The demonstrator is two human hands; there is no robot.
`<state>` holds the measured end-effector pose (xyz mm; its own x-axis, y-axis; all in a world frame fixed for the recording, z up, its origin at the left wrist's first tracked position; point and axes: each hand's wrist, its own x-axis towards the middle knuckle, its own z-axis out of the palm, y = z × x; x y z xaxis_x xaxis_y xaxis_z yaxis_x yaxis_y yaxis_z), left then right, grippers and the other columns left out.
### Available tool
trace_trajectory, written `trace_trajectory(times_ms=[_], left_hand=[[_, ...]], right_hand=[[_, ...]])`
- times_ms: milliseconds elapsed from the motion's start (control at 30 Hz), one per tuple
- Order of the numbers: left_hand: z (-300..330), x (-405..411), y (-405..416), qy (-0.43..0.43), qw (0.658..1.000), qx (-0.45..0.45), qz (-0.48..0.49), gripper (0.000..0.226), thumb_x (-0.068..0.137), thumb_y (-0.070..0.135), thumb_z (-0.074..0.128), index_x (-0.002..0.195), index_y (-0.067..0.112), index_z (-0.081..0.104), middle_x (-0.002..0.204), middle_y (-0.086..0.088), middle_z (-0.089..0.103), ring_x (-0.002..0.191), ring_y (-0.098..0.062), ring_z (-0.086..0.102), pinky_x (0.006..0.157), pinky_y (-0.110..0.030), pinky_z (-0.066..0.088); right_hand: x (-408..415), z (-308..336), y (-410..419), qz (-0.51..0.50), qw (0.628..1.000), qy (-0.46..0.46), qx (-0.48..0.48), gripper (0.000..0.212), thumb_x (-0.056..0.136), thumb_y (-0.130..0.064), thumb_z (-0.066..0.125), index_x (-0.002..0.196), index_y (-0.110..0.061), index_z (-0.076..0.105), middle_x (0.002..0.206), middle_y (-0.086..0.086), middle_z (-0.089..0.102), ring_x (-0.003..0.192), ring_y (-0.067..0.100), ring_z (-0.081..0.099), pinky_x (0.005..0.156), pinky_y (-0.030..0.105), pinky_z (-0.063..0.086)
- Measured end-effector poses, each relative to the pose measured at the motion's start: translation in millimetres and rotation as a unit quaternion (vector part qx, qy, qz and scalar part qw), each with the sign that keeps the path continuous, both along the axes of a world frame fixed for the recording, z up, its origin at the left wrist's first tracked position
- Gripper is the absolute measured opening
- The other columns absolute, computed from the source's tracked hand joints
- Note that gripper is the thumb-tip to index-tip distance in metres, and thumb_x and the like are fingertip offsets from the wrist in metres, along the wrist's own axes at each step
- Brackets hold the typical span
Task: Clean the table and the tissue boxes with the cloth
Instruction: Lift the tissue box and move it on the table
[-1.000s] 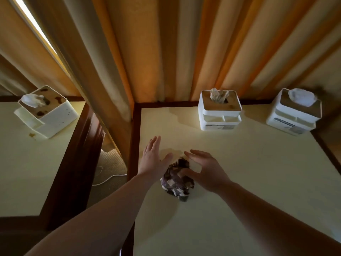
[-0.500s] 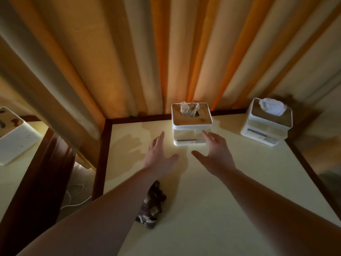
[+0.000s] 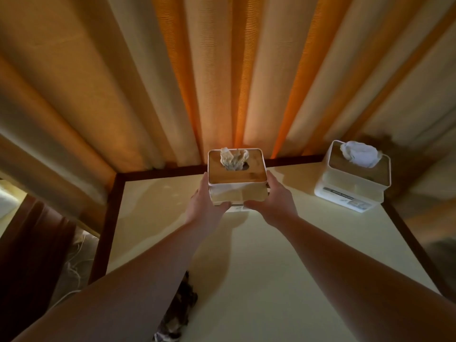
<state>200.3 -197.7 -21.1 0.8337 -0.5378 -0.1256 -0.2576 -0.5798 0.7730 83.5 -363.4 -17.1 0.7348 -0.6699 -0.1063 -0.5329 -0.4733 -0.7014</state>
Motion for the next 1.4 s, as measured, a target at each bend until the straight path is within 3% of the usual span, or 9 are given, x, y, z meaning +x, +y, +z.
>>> trace_trajectory(times_ms=[300,467,600,800,933,1067,1133,1233,1400], left_hand=[[3,12,46,0.017,0.997,-0.034,0.067,0.091,0.081,0.035,0.086,0.151,0.048,0.029,0.129,0.014,0.064,0.113,-0.017,0.065,0.091,-0.045,0.059],[11,23,98,-0.010,0.992,-0.046,0.115,0.089,0.083,0.037,0.084,0.152,0.049,0.029,0.119,0.025,0.059,0.105,-0.006,0.061,0.074,-0.022,0.051],[11,32,138,-0.014,0.988,-0.062,0.143,0.090,0.085,0.037,0.083,0.153,0.050,0.027,0.132,0.018,0.063,0.115,-0.009,0.064,0.090,-0.038,0.061],[2,32,180,-0.019,0.981,-0.076,0.176,0.093,0.083,0.040,0.085,0.155,0.046,0.026,0.117,0.035,0.055,0.113,-0.002,0.060,0.096,-0.037,0.057],[-3,30,186,-0.021,0.980,-0.084,0.181,0.092,0.086,0.040,0.082,0.159,0.036,0.025,0.134,0.020,0.057,0.117,-0.001,0.056,0.101,-0.038,0.056],[0,39,187,-0.002,0.981,-0.072,0.180,0.091,0.086,0.045,0.081,0.159,0.029,0.028,0.148,0.003,0.056,0.130,-0.018,0.058,0.104,-0.042,0.054],[4,48,187,-0.001,0.979,-0.042,0.202,0.089,0.084,0.058,0.077,0.154,0.026,0.034,0.148,0.001,0.053,0.132,-0.020,0.055,0.105,-0.043,0.052],[13,77,188,-0.032,0.971,-0.008,0.236,0.080,0.084,0.071,0.061,0.143,0.019,0.045,0.137,0.000,0.051,0.126,-0.020,0.050,0.105,-0.042,0.049],[38,127,178,-0.096,0.977,0.062,0.177,0.062,0.092,0.068,0.054,0.135,0.025,0.060,0.133,0.001,0.054,0.129,-0.024,0.046,0.105,-0.043,0.045]], right_hand=[[27,5,32,0.070,0.996,-0.046,0.014,0.093,0.070,-0.044,0.093,0.149,-0.038,0.045,0.125,-0.011,0.068,0.113,0.011,0.063,0.095,0.034,0.055],[62,11,74,0.118,0.991,-0.046,0.029,0.100,0.071,-0.035,0.096,0.154,-0.034,0.041,0.129,-0.008,0.066,0.116,0.014,0.063,0.098,0.033,0.053],[88,12,105,0.153,0.986,-0.036,0.047,0.106,0.072,-0.034,0.096,0.159,-0.034,0.036,0.134,-0.009,0.062,0.121,0.015,0.060,0.101,0.033,0.050],[114,10,133,0.199,0.978,-0.002,0.067,0.111,0.075,-0.029,0.094,0.164,-0.035,0.028,0.148,-0.008,0.057,0.133,0.018,0.055,0.101,0.028,0.046],[121,10,139,0.201,0.978,0.014,0.062,0.113,0.077,-0.029,0.093,0.165,-0.031,0.024,0.156,-0.003,0.051,0.138,0.020,0.053,0.109,0.035,0.047],[127,14,134,0.219,0.973,0.043,0.062,0.114,0.080,-0.034,0.091,0.167,-0.028,0.017,0.158,0.000,0.049,0.137,0.021,0.054,0.107,0.032,0.046],[132,22,131,0.230,0.971,0.059,0.041,0.109,0.084,-0.038,0.085,0.167,-0.025,0.016,0.161,0.002,0.042,0.143,0.021,0.047,0.106,0.028,0.040],[147,41,130,0.209,0.977,0.036,-0.004,0.090,0.090,-0.048,0.071,0.164,-0.024,0.025,0.163,0.005,0.036,0.150,0.024,0.034,0.115,0.039,0.035],[191,59,138,0.243,0.963,0.036,-0.110,0.059,0.098,-0.053,0.062,0.150,-0.025,0.052,0.150,0.003,0.047,0.140,0.030,0.041,0.113,0.045,0.041]])
